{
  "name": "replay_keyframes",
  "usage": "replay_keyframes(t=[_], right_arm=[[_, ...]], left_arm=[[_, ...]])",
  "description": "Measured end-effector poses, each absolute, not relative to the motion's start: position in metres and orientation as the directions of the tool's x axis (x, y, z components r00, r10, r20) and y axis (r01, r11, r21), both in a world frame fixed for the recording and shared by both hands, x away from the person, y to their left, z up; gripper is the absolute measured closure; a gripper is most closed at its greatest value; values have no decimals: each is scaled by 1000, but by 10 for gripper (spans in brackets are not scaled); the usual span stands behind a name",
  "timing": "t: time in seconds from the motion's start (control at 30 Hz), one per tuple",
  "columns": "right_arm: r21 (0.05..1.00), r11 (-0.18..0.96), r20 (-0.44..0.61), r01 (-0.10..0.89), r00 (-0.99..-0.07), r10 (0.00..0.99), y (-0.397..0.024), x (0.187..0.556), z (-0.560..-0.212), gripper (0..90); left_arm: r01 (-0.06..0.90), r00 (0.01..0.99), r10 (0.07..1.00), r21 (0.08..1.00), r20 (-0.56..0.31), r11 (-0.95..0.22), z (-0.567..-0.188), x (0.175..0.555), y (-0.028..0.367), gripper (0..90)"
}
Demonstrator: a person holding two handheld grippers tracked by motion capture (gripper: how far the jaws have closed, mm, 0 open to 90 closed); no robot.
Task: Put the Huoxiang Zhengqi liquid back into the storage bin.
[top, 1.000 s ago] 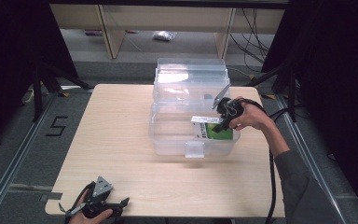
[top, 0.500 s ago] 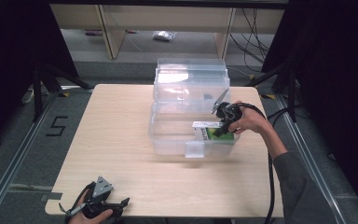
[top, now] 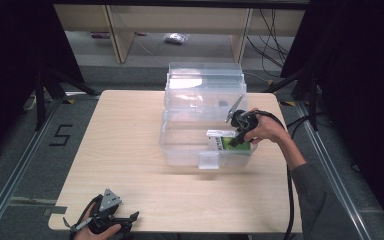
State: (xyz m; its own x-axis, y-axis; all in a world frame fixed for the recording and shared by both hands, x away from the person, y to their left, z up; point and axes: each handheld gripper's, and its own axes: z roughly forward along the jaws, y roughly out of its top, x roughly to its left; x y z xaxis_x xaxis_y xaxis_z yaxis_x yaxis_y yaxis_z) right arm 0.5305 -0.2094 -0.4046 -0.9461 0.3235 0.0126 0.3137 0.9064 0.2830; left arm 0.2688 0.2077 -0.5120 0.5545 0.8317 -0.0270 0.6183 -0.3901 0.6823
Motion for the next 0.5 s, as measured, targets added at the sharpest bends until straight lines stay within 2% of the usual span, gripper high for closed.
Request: replay_keyframes(t=[0.27,0.47,0.5], right_arm=[[198,911,-12,361,-929,370,-210,528,-407,624],[281,888,20,365,-927,375,-210,526,-394,623],[292,881,10,372,-922,386,-210,525,-391,601]], left_arm=[[617,560,828,683,-32,-391,-513,268,207,153],[613,545,838,690,-16,-386,-514,268,206,153],[614,563,826,680,-22,-401,-511,268,208,153]])
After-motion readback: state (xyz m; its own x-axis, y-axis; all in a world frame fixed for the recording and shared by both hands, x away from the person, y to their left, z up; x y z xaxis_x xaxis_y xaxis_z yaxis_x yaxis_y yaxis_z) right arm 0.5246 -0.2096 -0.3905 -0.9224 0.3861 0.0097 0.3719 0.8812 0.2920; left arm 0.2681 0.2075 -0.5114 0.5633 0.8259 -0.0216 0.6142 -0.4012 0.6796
